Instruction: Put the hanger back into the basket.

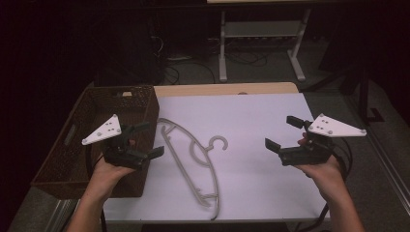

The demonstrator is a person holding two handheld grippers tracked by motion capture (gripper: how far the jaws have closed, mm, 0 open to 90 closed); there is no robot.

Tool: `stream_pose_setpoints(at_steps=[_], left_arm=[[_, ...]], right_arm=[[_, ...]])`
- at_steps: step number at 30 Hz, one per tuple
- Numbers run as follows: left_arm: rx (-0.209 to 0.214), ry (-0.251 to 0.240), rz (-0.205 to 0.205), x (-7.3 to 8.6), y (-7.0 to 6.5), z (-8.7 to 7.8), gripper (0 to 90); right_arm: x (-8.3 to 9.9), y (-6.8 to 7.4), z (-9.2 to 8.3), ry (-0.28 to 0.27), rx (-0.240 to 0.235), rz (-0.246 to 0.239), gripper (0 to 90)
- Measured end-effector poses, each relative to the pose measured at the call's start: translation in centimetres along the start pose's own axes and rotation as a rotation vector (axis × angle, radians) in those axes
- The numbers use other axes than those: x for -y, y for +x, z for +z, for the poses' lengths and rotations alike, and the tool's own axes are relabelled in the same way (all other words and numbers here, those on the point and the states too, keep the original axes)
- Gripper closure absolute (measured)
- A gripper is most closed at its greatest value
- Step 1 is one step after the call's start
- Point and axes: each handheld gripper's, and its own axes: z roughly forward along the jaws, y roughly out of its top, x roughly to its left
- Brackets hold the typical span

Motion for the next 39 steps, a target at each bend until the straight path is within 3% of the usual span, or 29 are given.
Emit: stream_pose_setpoints(at_steps=[11, 17, 18, 26, 30, 36, 37, 38, 39], left_arm=[[0.038, 0.033, 0.012, -0.1, -1.0, 1.4, 0.0], [0.064, 0.073, 0.013, 0.5, -1.7, 2.8, 0.0], [0.071, 0.082, 0.010, 0.9, -1.8, 3.2, 0.0], [0.080, 0.148, 0.010, 2.4, -2.2, 5.0, 0.0], [0.068, 0.166, 0.007, 2.9, -2.2, 5.5, 0.0], [0.054, 0.181, -0.004, 3.6, -2.1, 5.9, 0.0], [0.054, 0.183, -0.003, 3.6, -2.1, 5.9, 0.0], [0.055, 0.190, -0.006, 3.8, -2.1, 6.1, 0.0], [0.055, 0.190, -0.006, 3.8, -2.1, 6.1, 0.0]], right_arm=[[-0.2, 1.3, 1.2, 0.054, -0.026, -0.014, 0.0], [0.4, 2.2, 2.9, 0.104, -0.065, -0.014, 0.0], [0.8, 2.6, 3.6, 0.132, -0.083, -0.004, 0.0], [1.9, 4.1, 6.1, 0.198, -0.137, -0.018, 2.1], [2.7, 5.0, 7.5, 0.246, -0.164, -0.029, 7.5], [4.4, 6.4, 9.8, 0.330, -0.212, -0.031, 30.4], [4.4, 6.4, 9.8, 0.330, -0.212, -0.031, 30.4], [5.0, 6.8, 10.7, 0.355, -0.234, -0.048, 37.8], [5.0, 6.8, 10.7, 0.355, -0.234, -0.048, 37.8]])
